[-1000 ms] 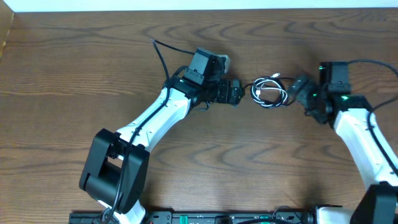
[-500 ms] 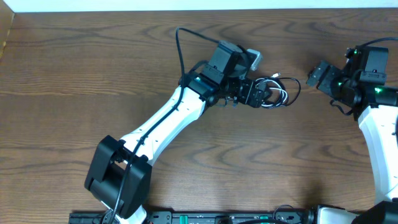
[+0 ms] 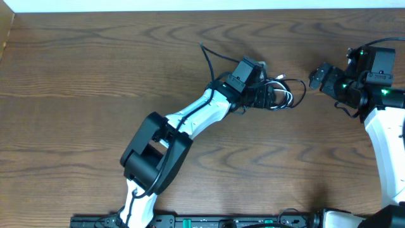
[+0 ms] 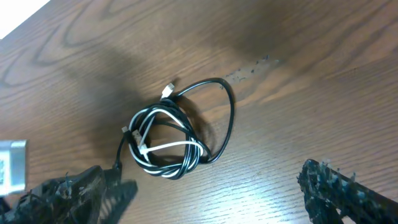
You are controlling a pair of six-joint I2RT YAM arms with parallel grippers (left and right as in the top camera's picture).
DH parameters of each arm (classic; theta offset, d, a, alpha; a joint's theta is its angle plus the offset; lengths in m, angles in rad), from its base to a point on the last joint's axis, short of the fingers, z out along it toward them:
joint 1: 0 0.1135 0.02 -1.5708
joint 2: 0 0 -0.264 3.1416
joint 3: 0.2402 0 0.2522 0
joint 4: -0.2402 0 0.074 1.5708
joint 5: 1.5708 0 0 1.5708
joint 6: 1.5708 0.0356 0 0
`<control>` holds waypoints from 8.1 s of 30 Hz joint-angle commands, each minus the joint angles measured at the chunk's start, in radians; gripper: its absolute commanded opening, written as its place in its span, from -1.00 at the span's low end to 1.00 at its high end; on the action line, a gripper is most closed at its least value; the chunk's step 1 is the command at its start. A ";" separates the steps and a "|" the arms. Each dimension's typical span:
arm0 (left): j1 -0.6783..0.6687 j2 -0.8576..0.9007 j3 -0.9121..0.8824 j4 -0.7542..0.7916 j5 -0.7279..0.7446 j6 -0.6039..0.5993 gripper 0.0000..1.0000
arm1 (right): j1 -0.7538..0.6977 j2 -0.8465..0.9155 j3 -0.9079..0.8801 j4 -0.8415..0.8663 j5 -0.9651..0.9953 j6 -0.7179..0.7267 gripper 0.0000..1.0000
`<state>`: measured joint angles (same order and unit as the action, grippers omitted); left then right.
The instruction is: Untangle cables
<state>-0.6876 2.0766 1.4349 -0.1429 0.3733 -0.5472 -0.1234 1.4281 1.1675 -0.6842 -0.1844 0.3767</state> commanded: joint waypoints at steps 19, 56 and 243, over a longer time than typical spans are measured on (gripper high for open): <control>-0.061 0.095 0.002 0.078 -0.282 -0.327 0.08 | -0.002 -0.016 0.016 -0.005 -0.005 -0.019 0.94; -0.122 0.174 -0.009 0.056 -0.433 0.012 -0.35 | -0.002 -0.016 0.016 -0.007 -0.004 -0.019 0.97; 0.116 -0.450 -0.003 -0.332 -0.210 0.536 -0.85 | 0.140 0.369 0.016 0.784 -0.945 0.126 -0.36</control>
<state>-0.5728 1.6596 1.4193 -0.4744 0.0662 -0.1024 -0.0132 1.8019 1.1770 0.1162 -1.2045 0.5812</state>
